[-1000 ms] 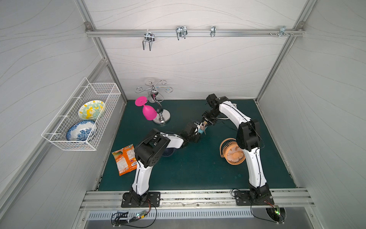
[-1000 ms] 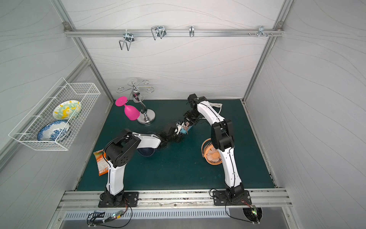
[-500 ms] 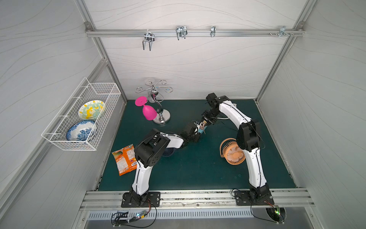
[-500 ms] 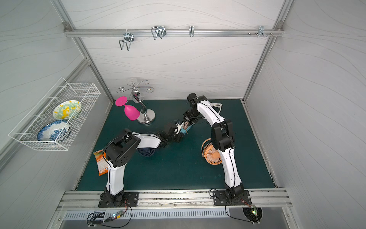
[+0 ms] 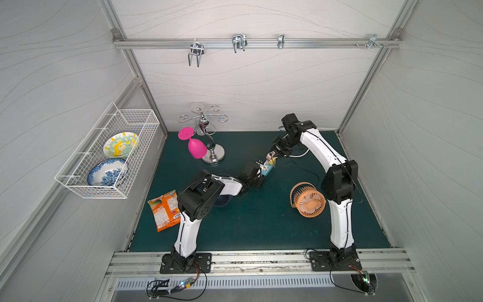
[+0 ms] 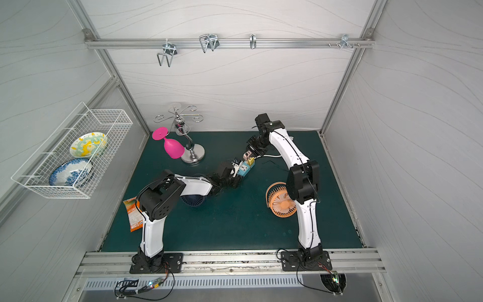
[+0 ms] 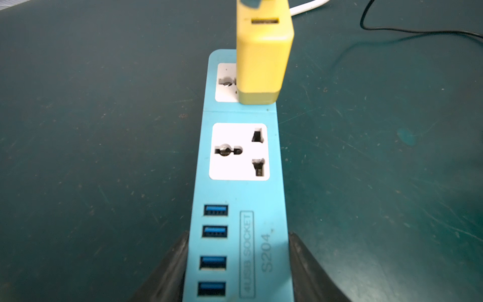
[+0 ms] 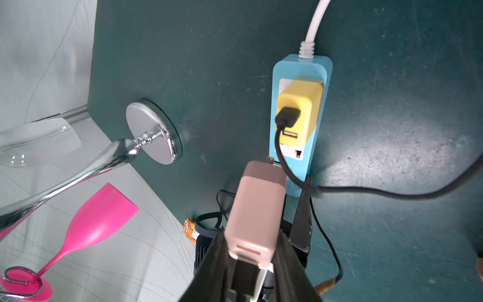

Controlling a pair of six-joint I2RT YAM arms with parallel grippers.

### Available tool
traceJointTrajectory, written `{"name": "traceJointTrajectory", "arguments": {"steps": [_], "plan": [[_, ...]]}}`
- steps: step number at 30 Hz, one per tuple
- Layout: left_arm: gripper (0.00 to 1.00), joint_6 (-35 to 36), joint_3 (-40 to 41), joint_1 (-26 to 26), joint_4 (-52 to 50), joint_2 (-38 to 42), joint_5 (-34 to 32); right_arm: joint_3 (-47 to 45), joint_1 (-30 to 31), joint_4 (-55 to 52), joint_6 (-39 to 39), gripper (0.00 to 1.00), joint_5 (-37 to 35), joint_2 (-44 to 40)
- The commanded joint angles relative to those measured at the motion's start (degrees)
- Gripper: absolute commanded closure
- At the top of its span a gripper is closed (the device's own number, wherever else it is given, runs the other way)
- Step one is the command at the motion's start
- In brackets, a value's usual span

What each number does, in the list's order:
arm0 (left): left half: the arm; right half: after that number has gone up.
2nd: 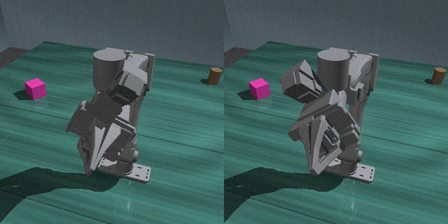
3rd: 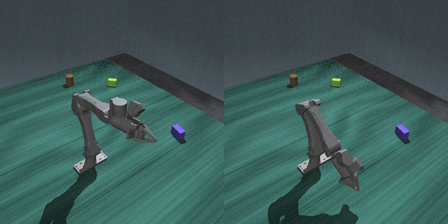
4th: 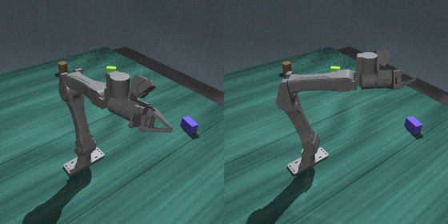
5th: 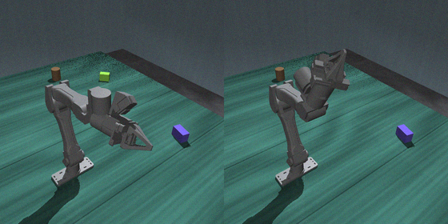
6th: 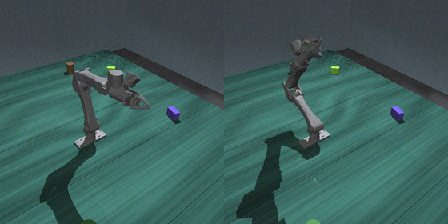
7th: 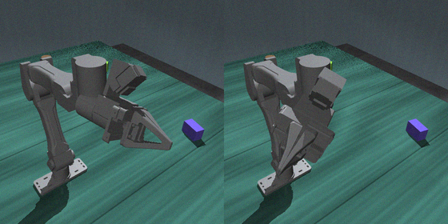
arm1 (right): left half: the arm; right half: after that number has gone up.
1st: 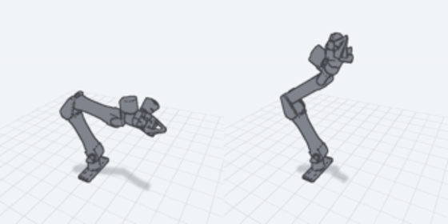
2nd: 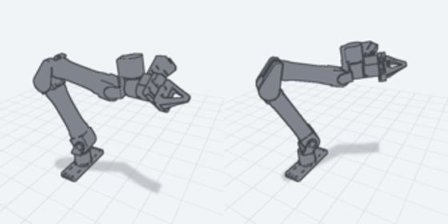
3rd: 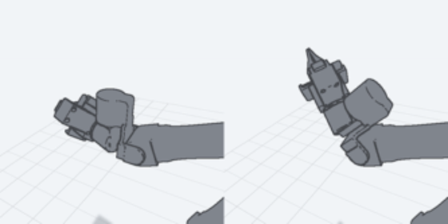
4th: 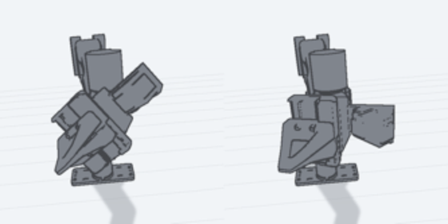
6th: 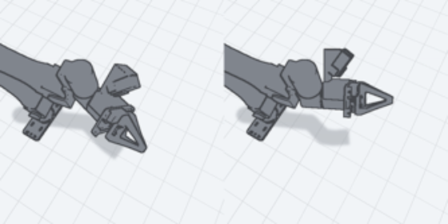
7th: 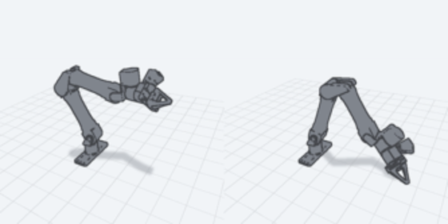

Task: Unplug the desk fan from the power strip
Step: Remove the plug from the socket, then place the plug at the center of the board.

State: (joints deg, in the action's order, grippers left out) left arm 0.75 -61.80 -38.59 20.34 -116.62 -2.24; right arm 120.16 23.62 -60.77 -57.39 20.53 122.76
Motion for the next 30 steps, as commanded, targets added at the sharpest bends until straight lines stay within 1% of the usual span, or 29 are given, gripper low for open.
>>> {"name": "traceJointTrajectory", "arguments": {"steps": [1,4,6,8,12,14,16,19,22,26,27,29,30], "plan": [[0.99,0.69,-0.47,-0.28,-6.36,-0.05,-1.61,-2.53,-0.06,0.84,0.89,1.0,1.21,-4.17],[0.97,0.29,-1.01,0.07,-7.1,0.57,-2.33,-7.43,-0.26,2.3,1.36,1.0,1.32,-8.01],[0.94,-0.31,-1.45,0.37,-7.58,1.2,-2.77,-11.62,-0.48,3.76,1.48,1.0,1.24,-11.13],[0.85,-0.9,-2.15,0.59,-8.54,1.67,-3.4,-15.48,-0.7,4.97,1.73,1.0,1.36,-13.98],[0.6,-0.95,-3.44,0.71,-10.1,2.77,-4.59,-21.58,-0.94,6.82,2.09,1.0,0.73,-18.94],[0.53,-0.77,-4.05,0.71,-10.88,3.51,-5.1,-23.95,-0.94,7.86,1.92,1.0,0.81,-20.64],[0.43,-0.56,-4.68,0.71,-11.79,4.35,-5.81,-26.04,-0.95,8.54,1.92,1.0,0.86,-21.69],[0.31,-0.44,-5.74,0.71,-14.02,5.53,-7.53,-28.01,-1.03,9.36,1.92,1.0,0.99,-22.97],[0.23,-0.31,-5.93,0.71,-15.46,7.37,-8.04,-29.84,-1.03,10.12,2.02,1.0,0.91,-24.2],[0.19,-0.54,-5.71,0.8,-16.95,10.0,-8.19,-32.45,-0.95,11.35,1.78,1.0,1.61,-25.32],[0.17,-0.69,-5.84,0.8,-17.57,10.56,-9.01,-33.16,-0.82,11.84,1.68,1.0,1.73,-25.77],[0.1,-1.15,-6.25,1.07,-19.37,11.43,-9.75,-34.11,-0.52,12.08,1.95,1.0,1.54,-26.58],[0.09,-1.39,-6.58,1.21,-20.21,11.89,-9.92,-34.56,-0.43,12.08,2.06,1.0,1.53,-26.96]]}}
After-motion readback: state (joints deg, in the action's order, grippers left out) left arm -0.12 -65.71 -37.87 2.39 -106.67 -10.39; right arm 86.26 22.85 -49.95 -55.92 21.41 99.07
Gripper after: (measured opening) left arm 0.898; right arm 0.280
